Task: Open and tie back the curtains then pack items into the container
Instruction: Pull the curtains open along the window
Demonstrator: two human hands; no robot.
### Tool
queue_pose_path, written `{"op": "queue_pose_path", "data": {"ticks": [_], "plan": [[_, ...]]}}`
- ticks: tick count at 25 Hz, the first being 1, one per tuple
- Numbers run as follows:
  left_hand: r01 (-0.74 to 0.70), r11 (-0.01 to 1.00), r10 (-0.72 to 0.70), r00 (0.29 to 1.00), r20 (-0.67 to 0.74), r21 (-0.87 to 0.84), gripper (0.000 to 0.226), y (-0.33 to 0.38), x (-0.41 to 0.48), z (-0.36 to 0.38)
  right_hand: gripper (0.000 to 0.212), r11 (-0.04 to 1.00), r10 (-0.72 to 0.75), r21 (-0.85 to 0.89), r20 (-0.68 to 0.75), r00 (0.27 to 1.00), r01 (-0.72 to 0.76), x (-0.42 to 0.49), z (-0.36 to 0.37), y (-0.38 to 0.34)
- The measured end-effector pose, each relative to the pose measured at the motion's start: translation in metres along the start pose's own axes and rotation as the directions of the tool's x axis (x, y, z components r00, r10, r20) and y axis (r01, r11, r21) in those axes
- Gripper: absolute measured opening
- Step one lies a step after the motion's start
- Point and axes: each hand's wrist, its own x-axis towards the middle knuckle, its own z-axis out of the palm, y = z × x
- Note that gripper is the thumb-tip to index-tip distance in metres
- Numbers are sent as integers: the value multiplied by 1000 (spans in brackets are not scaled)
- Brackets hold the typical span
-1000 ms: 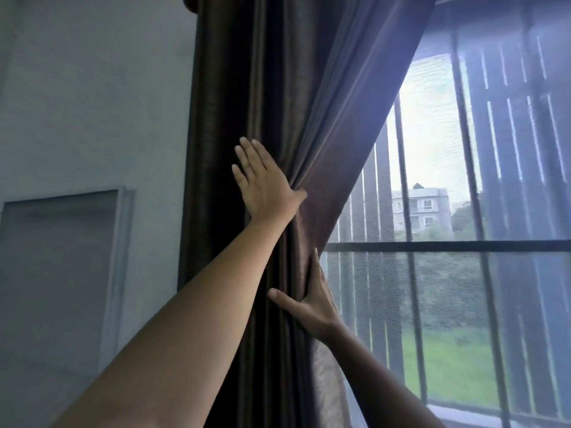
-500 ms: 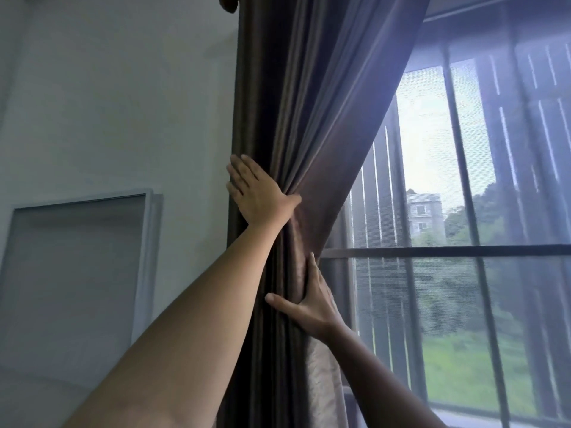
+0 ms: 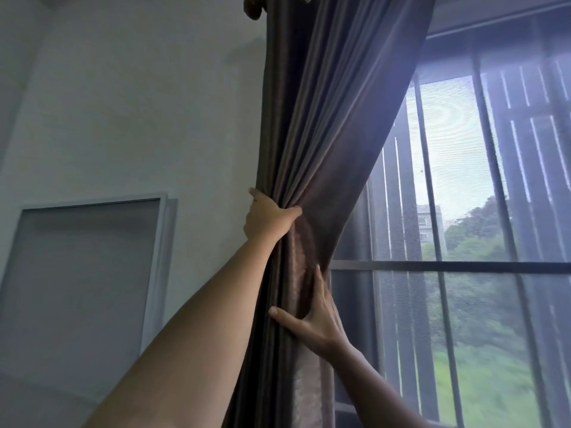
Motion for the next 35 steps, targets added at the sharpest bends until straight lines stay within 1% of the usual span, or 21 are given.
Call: {"op": "queue_pose_path", "data": {"ticks": [3, 4, 8, 11, 14, 17, 20, 23, 27, 32, 34, 35], "plan": [[-129, 982, 143, 986, -89, 140, 63, -3, -2, -11, 130, 998, -9, 63, 36, 999, 7, 6, 12, -8], [-148, 974, 167, 980, -107, 170, 54, -4, -2, -15, 130, 996, -11, 90, 54, 998, 6, 10, 18, -13], [-166, 951, 208, 967, -143, 259, 40, -20, 6, -38, 130, 980, -40, 197, 102, 994, 19, 27, 52, -31], [-184, 939, 234, 962, -144, 291, 34, -33, 10, -55, 133, 973, -68, 228, 134, 989, 36, 34, 79, -41], [-250, 922, 291, 951, -104, 296, 32, -39, 11, -68, 131, 960, -90, 276, 123, 988, 53, 37, 99, -46], [-289, 924, 310, 949, -50, 250, 27, -38, 9, -80, 127, 951, -127, 300, 140, 982, 80, 43, 112, -54], [-286, 919, 311, 949, -53, 273, 24, -38, 5, -90, 124, 948, -154, 303, 168, 974, 98, 42, 127, -67], [-258, 918, 291, 954, -70, 303, 27, -38, 4, -100, 122, 952, -141, 297, 234, 962, 67, 40, 128, -69], [-254, 920, 281, 958, -53, 298, 30, -41, -9, -85, 116, 954, -91, 300, 266, 960, 7, 32, 103, -50], [-263, 921, 273, 962, 4, 289, 38, -40, -36, -40, 125, 978, 17, 194, 289, 957, -75, 8, 57, -10], [-198, 927, 210, 978, -2, 318, 49, -30, -44, -30, 131, 988, 42, 127, 315, 948, -86, -4, 31, -5], [-155, 931, 163, 987, 5, 331, 59, -22, -49, -27, 134, 989, 54, 110, 320, 946, -94, -9, 14, -6]]}}
